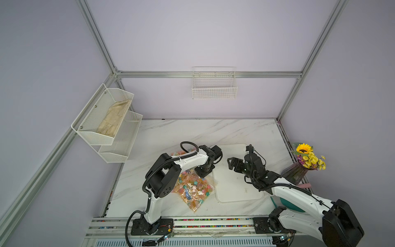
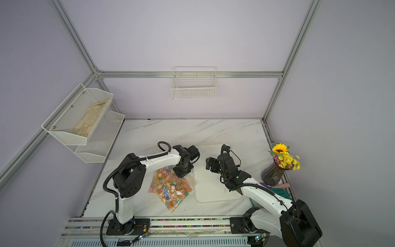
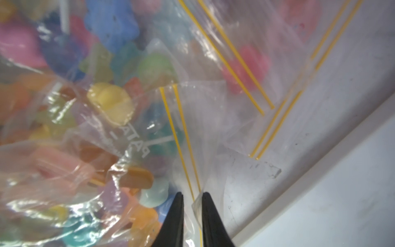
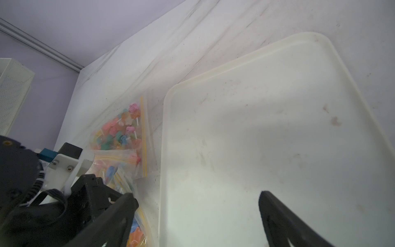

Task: Pour candies out of the ziploc bag
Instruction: Open the ziploc bag at the center of the board.

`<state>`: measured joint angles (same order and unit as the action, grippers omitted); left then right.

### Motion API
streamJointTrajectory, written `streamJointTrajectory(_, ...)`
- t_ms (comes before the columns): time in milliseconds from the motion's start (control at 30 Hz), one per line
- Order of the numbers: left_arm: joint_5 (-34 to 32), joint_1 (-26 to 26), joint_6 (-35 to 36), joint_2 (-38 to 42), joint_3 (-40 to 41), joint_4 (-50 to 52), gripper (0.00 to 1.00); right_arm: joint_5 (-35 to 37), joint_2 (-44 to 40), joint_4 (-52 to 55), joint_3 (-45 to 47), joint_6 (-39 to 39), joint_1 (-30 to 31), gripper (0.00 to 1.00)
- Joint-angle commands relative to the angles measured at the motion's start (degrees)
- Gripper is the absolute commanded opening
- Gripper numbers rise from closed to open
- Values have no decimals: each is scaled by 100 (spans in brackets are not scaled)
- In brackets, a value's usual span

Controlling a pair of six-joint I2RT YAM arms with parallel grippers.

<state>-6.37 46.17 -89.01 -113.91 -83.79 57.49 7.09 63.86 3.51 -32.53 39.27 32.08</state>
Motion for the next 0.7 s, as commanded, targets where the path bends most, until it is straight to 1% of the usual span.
streamJointTrajectory(0,-29,-7,-55,10,-59,113,12,104,-109,21,72,-33,-19,94)
streamJointTrajectory(100,-15,-7,-48,8,-76,111,4,108,-123,34,76,-25,-20,94)
streamJointTrajectory(167,-14,-9,-55,20,-77,101,0,100,-117,31,72,-25,-17,94)
streamJointTrajectory(333,-90,6,-32,152,15,79,0,29,-57,26,45,-97,-17,94)
streamJointTrajectory(367,-147,14,-22,204,62,50,0,-76,-21,15,37,-127,-17,94)
streamJointTrajectory(467,-307,54,142,482,399,-408,0,-609,118,-94,36,-275,-18,92)
streamJointTrajectory(533,-370,63,346,723,784,-903,0,-1141,227,-280,63,-446,-17,87)
streamJointTrajectory(667,-473,85,571,1287,1707,-2067,0,-2153,446,-633,141,-554,-9,78)
